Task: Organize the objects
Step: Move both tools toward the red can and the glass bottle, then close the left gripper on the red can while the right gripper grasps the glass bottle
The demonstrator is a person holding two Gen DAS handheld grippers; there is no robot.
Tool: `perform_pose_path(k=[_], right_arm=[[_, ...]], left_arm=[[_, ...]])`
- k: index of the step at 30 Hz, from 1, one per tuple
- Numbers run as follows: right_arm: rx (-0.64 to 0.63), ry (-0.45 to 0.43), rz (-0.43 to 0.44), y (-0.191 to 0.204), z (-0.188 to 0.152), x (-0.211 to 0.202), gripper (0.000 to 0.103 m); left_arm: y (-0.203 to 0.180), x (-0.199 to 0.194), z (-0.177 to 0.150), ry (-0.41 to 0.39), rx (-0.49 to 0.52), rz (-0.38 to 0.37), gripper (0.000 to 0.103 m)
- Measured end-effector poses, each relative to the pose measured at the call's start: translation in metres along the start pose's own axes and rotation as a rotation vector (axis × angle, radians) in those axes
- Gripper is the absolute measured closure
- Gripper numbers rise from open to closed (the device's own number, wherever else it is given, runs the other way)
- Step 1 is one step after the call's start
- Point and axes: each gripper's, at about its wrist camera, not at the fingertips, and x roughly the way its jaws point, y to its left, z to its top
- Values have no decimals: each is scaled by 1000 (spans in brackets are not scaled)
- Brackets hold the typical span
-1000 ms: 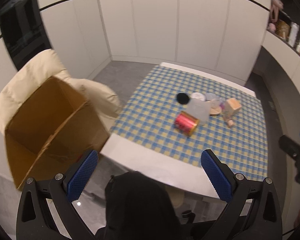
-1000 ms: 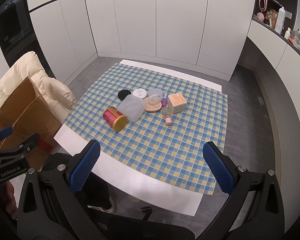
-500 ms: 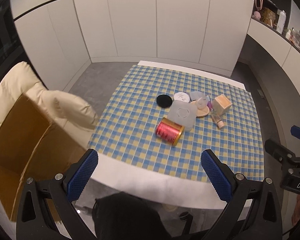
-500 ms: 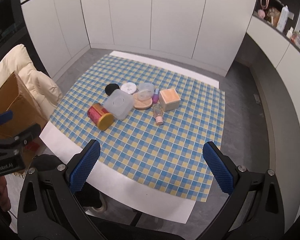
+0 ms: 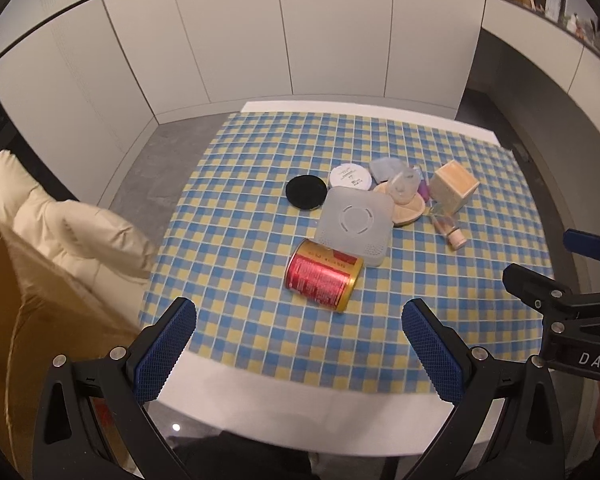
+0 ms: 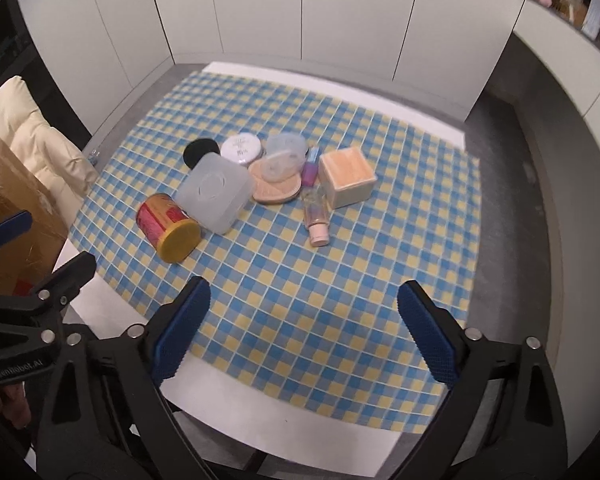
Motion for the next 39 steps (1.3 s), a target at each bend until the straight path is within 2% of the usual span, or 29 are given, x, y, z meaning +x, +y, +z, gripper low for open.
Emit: perform_pose_path(k=[8, 13, 18, 21, 25, 27, 28, 31, 33, 38, 39], right_arm=[[-41, 10, -17, 6, 12, 36, 10], [-34, 39, -31, -7, 14, 62, 14], [-25, 60, -50, -22, 16, 81, 15], [-22, 66, -38, -27, 16, 90, 15], [-23, 83, -36, -29, 19, 103, 15], [-22, 88, -32, -29, 22, 110, 15], [-22, 93, -33, -29, 23, 113, 15], [-9, 97, -47, -30, 26, 122, 15], [2, 103, -32, -32, 28, 128, 24], [3, 118, -8, -31, 34, 143, 39], [3, 122, -6, -30, 34, 147, 47]], left_arm=[[-7, 44, 6, 52, 13, 8, 2], [-12, 69, 6, 99, 18, -8, 2], [-14, 87, 6, 101, 48, 15, 5], [-10, 99, 7, 121, 31, -8, 7], [-11, 110, 9, 124, 33, -40, 18], [-12, 113, 10, 128, 35, -64, 26], [-12, 114, 10, 133, 36, -72, 34], [-14, 114, 10, 139, 30, -65, 35], [-13, 114, 10, 147, 15, -66, 35], [-11, 115, 9, 167, -11, -65, 36], [-11, 115, 9, 169, -11, -61, 36]])
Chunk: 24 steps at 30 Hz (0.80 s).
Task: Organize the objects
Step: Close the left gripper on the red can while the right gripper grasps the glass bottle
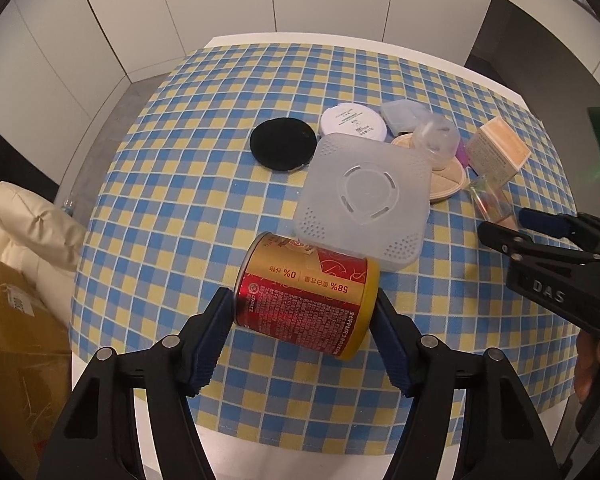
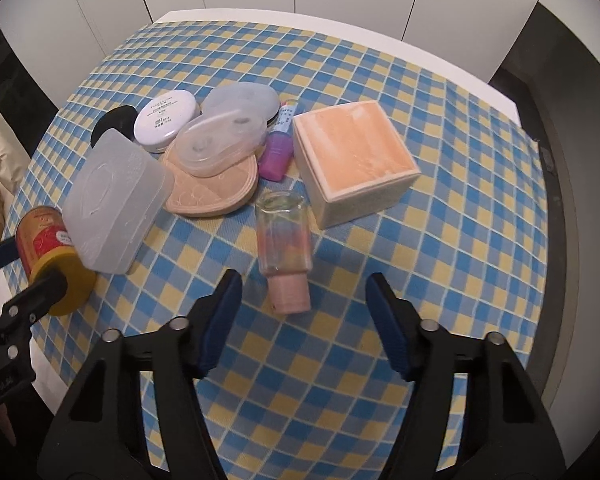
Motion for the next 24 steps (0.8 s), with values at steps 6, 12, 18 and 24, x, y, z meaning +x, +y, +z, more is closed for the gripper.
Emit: perform_pose_path(k=[6, 12, 18, 24], right_arm=[[-33, -29, -5, 6, -2, -1, 75], [-8, -41, 2, 2, -5, -16, 75], [39, -49, 48, 9, -10, -44, 75], [-2, -107, 18, 27, -22, -78, 75]], left_arm=[[-1, -1, -1, -14, 5, 24, 37], [6, -12, 0, -37, -50, 19, 38], [1, -33, -7, -47, -60, 9, 38], [-4, -69, -11, -91, -74, 5, 38]])
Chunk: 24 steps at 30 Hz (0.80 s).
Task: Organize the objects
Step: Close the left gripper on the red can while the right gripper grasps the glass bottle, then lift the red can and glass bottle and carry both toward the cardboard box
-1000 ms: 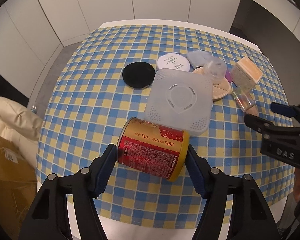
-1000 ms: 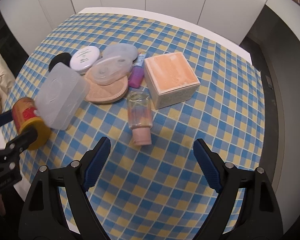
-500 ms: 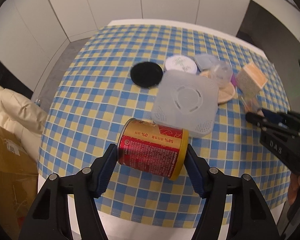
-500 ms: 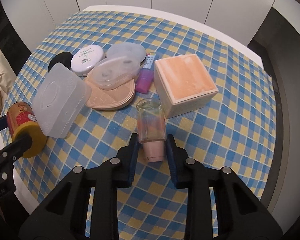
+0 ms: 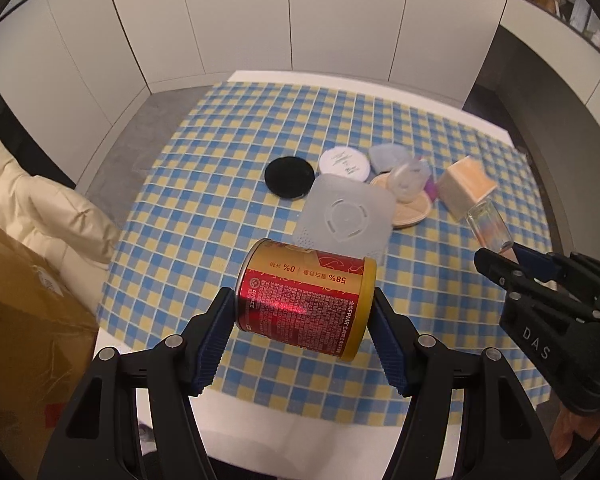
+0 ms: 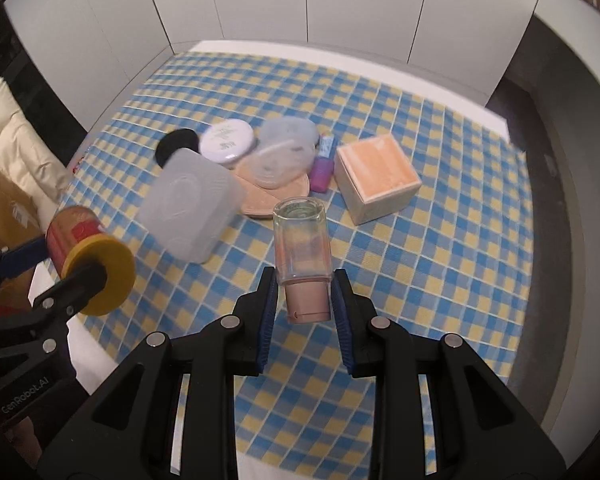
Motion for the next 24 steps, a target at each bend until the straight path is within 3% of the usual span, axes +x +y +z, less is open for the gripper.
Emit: perform_pose_path(k=[8, 18, 24], right_arm=[[-28, -69, 17, 3, -6, -61, 75], [-46, -159, 34, 6, -15, -132, 75], [-56, -206, 42, 2, -18, -156, 75]], left_arm=[[6, -44, -9, -37, -54, -8, 38], [-9, -110, -18, -179, 14, -8, 38], [-8, -137, -18, -237, 18, -47, 38]])
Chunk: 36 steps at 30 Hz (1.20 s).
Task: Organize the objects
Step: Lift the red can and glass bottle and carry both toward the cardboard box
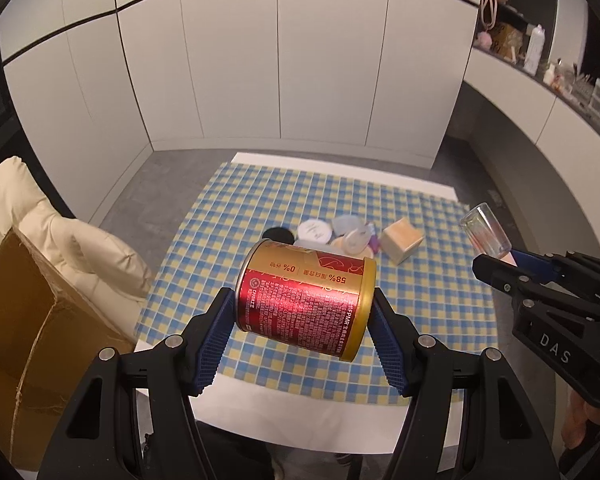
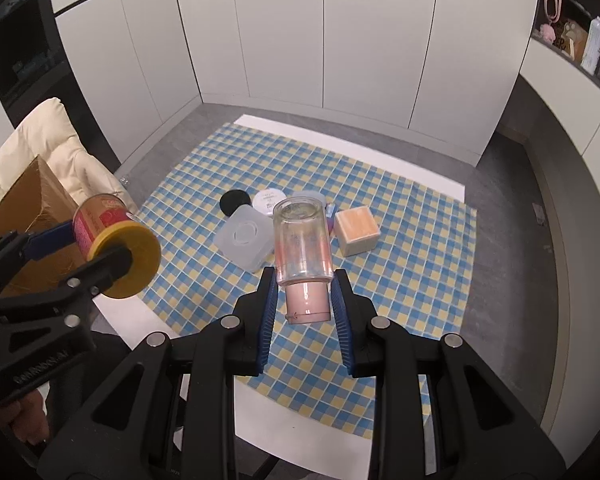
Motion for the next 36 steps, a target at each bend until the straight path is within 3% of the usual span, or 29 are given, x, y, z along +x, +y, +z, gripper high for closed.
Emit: perform_pose_path(k=[5, 12, 21, 36], right_arm=[[-4, -28, -5, 4, 2, -10, 75], [-44, -23, -4, 18, 2, -6, 75], [-22, -25, -8, 22, 10, -1, 75], [-75, -25, 18, 63, 20, 6, 75]], left_arm=[[-1, -4, -4, -36, 27, 53, 38], [10, 11, -3, 2, -38, 31, 38], [21, 4, -7, -13, -57, 7, 38], [59, -8, -11, -39, -107, 57, 38]])
